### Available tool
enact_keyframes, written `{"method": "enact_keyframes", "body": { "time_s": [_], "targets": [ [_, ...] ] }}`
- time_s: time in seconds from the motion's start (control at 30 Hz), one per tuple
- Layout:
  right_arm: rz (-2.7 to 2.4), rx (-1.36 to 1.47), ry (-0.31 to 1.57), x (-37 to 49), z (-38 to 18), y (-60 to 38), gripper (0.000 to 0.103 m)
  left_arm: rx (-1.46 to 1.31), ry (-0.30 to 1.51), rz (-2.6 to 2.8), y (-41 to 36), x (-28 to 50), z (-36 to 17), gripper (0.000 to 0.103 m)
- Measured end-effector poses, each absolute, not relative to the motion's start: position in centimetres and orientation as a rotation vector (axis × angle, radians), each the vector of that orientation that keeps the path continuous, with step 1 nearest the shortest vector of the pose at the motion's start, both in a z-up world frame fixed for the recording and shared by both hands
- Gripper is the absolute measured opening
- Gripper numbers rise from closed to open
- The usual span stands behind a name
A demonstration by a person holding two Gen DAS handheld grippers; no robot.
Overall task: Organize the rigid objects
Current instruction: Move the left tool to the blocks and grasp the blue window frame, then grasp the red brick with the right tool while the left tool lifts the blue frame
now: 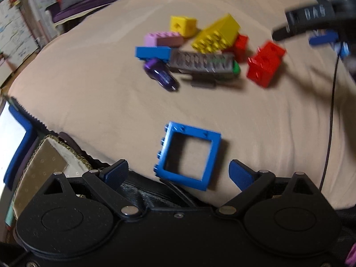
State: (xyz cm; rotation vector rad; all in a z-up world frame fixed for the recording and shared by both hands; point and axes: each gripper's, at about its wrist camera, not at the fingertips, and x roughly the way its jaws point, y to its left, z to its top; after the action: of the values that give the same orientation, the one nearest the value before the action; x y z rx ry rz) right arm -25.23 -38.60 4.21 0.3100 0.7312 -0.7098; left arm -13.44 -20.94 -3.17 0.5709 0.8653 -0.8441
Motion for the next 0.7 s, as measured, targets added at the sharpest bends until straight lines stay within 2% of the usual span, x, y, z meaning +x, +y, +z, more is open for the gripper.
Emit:
{"method": "enact_keyframes", "body": {
  "time_s": [0.23,0.3,0.4,0.7],
  "targets": [
    [-0.677,0.266,0.737,-25.7,4.1,-38.6,0.09,0.527,0.95,-0.832,-22.3,-11.7,-4.3,0.093],
    [-0.673,0.274,0.737,-25.7,4.0,-38.7,0.09,0.498,0.97,-0.827,-22.4,-11.0,-4.4,0.087],
    [-0.658,0.274,0.732,-25.8,4.0,-38.6,0.09,0.48,1.014,-0.843,-22.4,-10.5,-4.8,0.069],
    [-0.606,0.238,0.706,-26.4,3.9,-38.6,0.097,0.391,1.029,-0.88,-21.6,-10.1,-3.8,0.062]
  ]
}}
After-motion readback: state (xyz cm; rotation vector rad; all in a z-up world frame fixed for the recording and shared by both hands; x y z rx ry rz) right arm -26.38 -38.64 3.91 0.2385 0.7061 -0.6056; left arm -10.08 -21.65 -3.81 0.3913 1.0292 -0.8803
